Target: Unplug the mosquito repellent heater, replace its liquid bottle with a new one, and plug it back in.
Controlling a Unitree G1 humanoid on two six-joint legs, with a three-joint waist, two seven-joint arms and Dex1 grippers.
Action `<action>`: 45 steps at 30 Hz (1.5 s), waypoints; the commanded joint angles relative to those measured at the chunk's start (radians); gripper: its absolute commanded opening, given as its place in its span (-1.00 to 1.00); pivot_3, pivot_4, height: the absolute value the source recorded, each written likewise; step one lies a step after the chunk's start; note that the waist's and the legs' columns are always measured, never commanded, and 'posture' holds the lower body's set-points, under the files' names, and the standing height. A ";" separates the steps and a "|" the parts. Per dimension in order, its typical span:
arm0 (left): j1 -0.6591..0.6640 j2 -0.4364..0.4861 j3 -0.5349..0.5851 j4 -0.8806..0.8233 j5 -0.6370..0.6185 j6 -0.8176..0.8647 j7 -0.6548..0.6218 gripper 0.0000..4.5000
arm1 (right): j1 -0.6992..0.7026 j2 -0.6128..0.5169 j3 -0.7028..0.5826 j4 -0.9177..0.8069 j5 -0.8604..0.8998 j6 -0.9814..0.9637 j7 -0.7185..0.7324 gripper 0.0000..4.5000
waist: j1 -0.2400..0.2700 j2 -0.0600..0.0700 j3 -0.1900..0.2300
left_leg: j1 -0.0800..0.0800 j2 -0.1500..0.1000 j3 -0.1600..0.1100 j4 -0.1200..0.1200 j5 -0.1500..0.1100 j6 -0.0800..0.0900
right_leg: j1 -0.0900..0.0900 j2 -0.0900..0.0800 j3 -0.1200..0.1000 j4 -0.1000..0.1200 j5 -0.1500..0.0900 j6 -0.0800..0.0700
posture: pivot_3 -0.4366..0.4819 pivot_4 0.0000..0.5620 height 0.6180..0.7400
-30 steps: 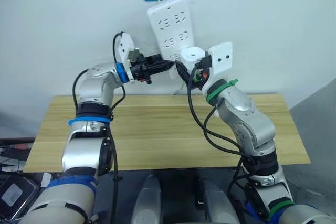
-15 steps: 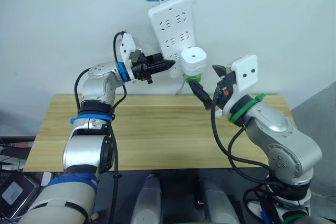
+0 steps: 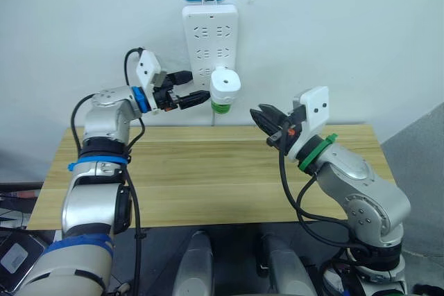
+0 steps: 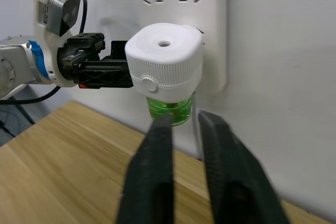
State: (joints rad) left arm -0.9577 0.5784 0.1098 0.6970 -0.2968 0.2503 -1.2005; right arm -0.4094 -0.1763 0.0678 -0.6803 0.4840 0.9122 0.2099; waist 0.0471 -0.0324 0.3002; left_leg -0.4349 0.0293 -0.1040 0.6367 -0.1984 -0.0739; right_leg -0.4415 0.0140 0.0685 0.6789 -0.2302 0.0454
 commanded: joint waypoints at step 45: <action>0.346 0.116 0.012 -0.712 -0.263 0.336 0.073 1.00 | -0.152 0.143 0.056 0.352 -0.226 -0.294 -0.016 -0.99 | 0.035 -0.001 -0.004 | 0.002 0.000 -0.004 -0.008 0.010 -0.014 | 0.000 0.000 -0.005 0.001 -0.001 -0.005 | 0.66 -0.29 1.00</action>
State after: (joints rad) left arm -0.5956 0.6955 0.1195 -0.0055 -0.5501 0.6028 -1.1239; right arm -0.5573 -0.0356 0.2103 -0.2947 0.2617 0.6308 0.2500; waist 0.0818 -0.0332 0.2959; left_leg -0.4326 0.0296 -0.1083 0.6291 -0.1884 -0.0877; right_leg -0.4414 0.0137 0.0637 0.6796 -0.2312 0.0401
